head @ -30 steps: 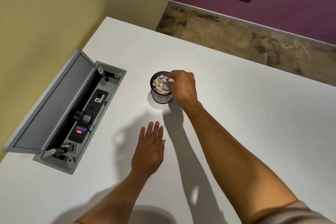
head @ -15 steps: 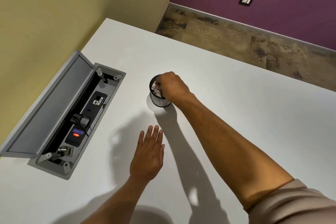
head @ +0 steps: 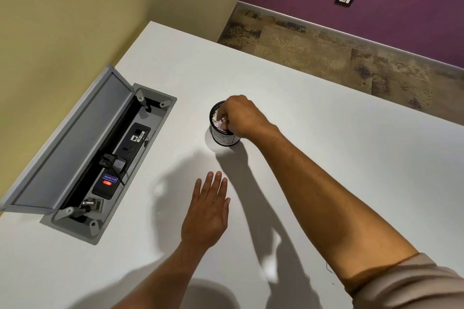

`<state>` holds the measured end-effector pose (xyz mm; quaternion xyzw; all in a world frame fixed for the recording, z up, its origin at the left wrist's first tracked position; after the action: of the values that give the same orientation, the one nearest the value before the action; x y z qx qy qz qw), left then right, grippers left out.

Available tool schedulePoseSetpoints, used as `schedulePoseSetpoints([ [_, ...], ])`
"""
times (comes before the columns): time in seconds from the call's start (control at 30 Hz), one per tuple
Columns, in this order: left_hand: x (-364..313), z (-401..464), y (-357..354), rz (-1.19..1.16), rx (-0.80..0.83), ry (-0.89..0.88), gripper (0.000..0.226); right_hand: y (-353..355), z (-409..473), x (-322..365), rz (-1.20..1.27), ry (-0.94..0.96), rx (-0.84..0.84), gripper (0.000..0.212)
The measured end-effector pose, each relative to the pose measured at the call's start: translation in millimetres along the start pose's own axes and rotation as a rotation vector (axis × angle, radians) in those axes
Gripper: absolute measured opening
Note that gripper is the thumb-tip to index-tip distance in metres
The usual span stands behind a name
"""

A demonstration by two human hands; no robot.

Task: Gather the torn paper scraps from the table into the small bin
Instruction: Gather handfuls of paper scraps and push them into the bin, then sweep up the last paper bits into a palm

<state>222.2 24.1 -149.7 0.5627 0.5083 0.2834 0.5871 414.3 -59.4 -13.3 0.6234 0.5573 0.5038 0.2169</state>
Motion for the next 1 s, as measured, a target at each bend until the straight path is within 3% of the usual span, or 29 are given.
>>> schedulePoseSetpoints([
  [0.27, 0, 1, 0, -0.017, -0.003, 0.000, 0.053, -15, 12, 1, -0.029, -0.049, 0.035, 0.017],
  [0.73, 1, 0, 0, -0.007, 0.003, 0.011, 0.054, 3, -5, -6, 0.025, -0.043, -0.017, 0.036],
  [0.87, 0, 0, 1, -0.008, 0.003, 0.009, 0.054, 14, -10, -10, 0.093, -0.085, -0.124, 0.031],
  [1.0, 0, 0, 2, -0.011, -0.002, 0.008, 0.054, 4, -5, -9, 0.035, -0.112, -0.101, 0.010],
])
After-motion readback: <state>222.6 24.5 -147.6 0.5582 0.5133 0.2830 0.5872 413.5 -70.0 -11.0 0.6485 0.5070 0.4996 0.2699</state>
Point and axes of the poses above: each hand's wrist, its own z-axis towards the middle knuckle, its own y-axis out of the back of the hand, x = y × z, the point moved 8 cm from there along z, towards the middle knuckle, and after that the axes turned 6 degrees about x, right-handed, at the moved point
